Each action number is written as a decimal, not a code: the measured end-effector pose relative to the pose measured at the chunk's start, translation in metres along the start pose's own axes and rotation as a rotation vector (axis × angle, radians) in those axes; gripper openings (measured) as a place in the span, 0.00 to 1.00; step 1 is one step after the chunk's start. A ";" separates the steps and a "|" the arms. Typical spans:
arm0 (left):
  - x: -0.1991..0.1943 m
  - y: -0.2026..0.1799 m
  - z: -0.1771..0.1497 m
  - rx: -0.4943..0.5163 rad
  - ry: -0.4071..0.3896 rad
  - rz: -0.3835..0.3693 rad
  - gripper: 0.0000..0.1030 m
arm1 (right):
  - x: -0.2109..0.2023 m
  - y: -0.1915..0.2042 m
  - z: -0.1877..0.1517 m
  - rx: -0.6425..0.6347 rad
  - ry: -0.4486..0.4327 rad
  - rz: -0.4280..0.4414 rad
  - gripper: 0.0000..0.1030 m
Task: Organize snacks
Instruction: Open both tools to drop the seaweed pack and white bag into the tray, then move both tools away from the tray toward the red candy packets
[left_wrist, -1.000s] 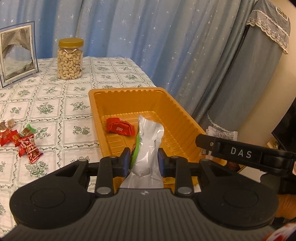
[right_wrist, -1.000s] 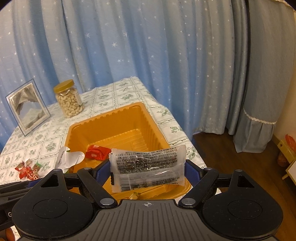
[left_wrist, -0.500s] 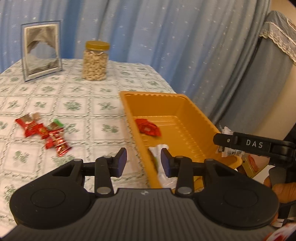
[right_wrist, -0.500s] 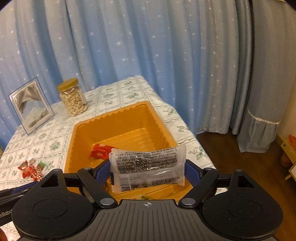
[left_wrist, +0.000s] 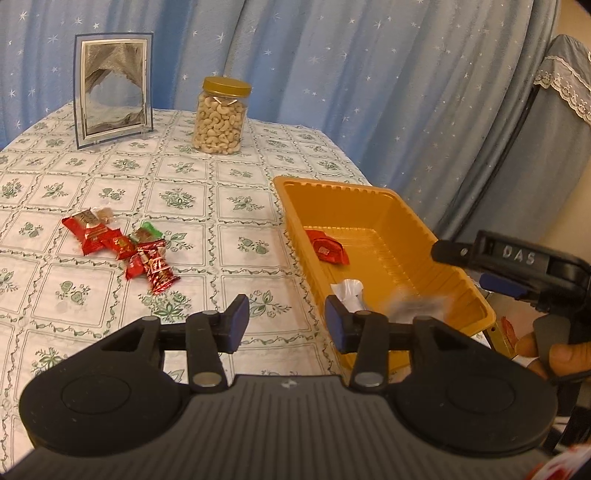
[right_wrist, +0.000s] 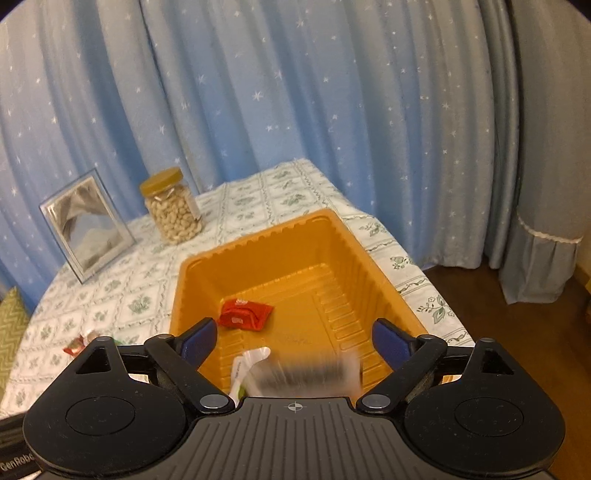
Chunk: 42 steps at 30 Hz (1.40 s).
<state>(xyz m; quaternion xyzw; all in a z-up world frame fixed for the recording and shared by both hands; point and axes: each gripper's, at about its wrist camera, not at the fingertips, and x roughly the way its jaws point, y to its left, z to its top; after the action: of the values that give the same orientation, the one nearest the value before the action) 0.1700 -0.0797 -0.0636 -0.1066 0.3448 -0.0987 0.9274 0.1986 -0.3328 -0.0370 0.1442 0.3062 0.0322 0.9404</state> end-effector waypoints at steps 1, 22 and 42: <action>-0.002 0.001 -0.001 -0.005 0.000 -0.002 0.43 | -0.002 -0.002 0.000 0.012 -0.003 -0.003 0.88; -0.070 0.020 -0.019 -0.005 -0.020 0.066 0.46 | -0.074 0.026 -0.043 0.047 0.010 0.016 0.88; -0.129 0.084 -0.020 -0.078 -0.072 0.209 0.52 | -0.095 0.094 -0.069 -0.065 0.035 0.091 0.88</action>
<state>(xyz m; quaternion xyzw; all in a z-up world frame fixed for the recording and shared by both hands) 0.0697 0.0310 -0.0210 -0.1093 0.3240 0.0160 0.9396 0.0843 -0.2394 -0.0090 0.1268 0.3145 0.0875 0.9367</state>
